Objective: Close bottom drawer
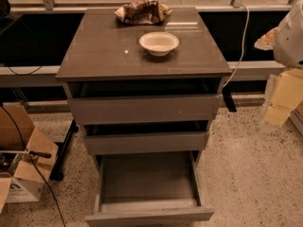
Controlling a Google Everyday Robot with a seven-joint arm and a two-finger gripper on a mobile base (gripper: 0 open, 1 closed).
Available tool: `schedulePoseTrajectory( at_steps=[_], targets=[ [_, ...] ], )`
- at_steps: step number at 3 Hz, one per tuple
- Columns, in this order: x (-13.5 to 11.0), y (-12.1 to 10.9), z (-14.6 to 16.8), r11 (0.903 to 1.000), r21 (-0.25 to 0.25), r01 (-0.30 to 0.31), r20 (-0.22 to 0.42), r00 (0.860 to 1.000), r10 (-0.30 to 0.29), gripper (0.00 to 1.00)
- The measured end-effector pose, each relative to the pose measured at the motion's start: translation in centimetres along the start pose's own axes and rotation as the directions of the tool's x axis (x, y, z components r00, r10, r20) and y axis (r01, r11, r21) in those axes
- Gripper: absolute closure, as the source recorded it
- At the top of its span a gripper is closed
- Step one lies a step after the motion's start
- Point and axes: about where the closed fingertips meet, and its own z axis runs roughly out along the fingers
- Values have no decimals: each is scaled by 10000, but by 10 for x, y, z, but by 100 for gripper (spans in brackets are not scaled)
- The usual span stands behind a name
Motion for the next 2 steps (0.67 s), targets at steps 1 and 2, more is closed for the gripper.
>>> schedulePoseTrajectory(
  at_steps=[1,2],
  targets=[
    [0,0,0,10000,0,0,0,10000,0,0],
    [-1,-1,-2,10000,99,9,29,10000,-9,17]
  ],
)
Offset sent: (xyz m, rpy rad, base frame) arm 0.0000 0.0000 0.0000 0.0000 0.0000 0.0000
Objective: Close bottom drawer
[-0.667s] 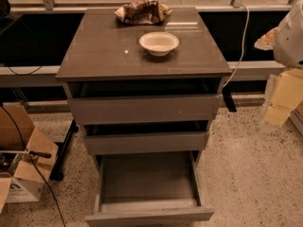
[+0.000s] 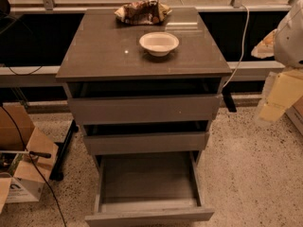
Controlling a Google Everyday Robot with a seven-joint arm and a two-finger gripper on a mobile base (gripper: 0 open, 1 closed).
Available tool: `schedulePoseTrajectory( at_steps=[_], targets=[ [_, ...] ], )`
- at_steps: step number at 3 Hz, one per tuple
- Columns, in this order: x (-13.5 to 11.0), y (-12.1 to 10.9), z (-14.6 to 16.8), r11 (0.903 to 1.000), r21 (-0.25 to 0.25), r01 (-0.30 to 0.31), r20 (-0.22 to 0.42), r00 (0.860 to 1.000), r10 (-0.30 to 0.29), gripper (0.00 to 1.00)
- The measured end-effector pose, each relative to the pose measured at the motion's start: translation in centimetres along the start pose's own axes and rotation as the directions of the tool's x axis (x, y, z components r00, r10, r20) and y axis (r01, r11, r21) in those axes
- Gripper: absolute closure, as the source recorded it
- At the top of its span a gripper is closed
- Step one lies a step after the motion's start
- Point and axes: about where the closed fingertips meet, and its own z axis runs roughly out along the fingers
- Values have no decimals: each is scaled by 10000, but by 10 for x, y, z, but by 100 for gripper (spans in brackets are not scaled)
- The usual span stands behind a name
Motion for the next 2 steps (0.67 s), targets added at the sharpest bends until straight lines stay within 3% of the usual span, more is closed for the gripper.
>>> schedulePoseTrajectory(
  at_steps=[1,2],
  targets=[
    [2,2,15,10000,19,17,387,9992,-18,40],
    [13,7,54,9999,128,-104,1348,9908,86,71]
  ],
)
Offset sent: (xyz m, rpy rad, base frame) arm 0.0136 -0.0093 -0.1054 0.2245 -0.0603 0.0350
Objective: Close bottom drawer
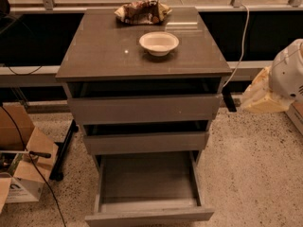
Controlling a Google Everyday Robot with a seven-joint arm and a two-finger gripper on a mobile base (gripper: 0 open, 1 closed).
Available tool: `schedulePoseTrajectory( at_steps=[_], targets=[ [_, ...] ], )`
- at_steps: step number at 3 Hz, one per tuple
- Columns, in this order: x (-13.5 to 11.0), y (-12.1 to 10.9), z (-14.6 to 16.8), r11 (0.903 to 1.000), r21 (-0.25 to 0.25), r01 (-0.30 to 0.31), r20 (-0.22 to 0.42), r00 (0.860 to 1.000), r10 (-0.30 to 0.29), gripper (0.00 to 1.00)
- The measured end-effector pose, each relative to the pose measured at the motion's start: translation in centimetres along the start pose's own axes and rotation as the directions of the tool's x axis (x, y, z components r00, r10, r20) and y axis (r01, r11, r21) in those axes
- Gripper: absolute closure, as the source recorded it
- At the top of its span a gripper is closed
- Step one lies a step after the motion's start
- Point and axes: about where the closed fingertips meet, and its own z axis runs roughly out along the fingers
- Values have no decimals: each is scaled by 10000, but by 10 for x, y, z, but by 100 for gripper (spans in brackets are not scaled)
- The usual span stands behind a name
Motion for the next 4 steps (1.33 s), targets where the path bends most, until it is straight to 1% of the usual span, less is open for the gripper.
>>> schedulePoseTrajectory(
  at_steps=[1,2,3,4],
  targets=[
    [-3,-1,-4,10000,43,32,-66,10000,-31,94],
    [-3,5,20,9996,-284,70,-18,10000,-71,100],
    [5,14,72,9946,-1007,-245,356,9990,283,100],
    [22,26,131,9870,-1584,-280,816,9958,413,100]
  ],
)
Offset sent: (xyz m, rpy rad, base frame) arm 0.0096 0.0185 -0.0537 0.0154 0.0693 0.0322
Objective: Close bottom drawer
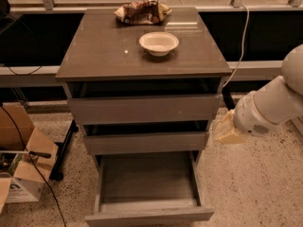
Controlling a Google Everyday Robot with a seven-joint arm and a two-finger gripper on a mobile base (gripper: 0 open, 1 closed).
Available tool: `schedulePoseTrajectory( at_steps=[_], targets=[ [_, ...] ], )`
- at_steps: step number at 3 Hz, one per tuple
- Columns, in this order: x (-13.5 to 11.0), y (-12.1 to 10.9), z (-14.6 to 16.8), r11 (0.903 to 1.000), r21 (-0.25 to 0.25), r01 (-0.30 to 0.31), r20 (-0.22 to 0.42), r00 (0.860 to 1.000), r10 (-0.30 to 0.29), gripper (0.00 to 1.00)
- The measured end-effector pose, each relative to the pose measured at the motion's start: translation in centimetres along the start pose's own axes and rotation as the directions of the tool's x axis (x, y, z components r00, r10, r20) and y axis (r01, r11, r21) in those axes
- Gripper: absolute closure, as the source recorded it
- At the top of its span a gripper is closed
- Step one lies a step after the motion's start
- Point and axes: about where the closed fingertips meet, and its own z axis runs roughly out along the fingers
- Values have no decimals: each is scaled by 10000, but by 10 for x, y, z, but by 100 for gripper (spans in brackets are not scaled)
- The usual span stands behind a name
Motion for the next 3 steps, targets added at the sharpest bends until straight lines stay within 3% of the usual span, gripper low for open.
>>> schedulePoseTrajectory(
  at_steps=[1,2,3],
  targets=[
    [30,-6,59,9982,-513,-308,1188,9922,367,100],
    [43,4,102,9904,-1295,-486,1493,9864,680,100],
    [35,10,122,9890,-1388,-517,1905,9786,779,100]
  ],
)
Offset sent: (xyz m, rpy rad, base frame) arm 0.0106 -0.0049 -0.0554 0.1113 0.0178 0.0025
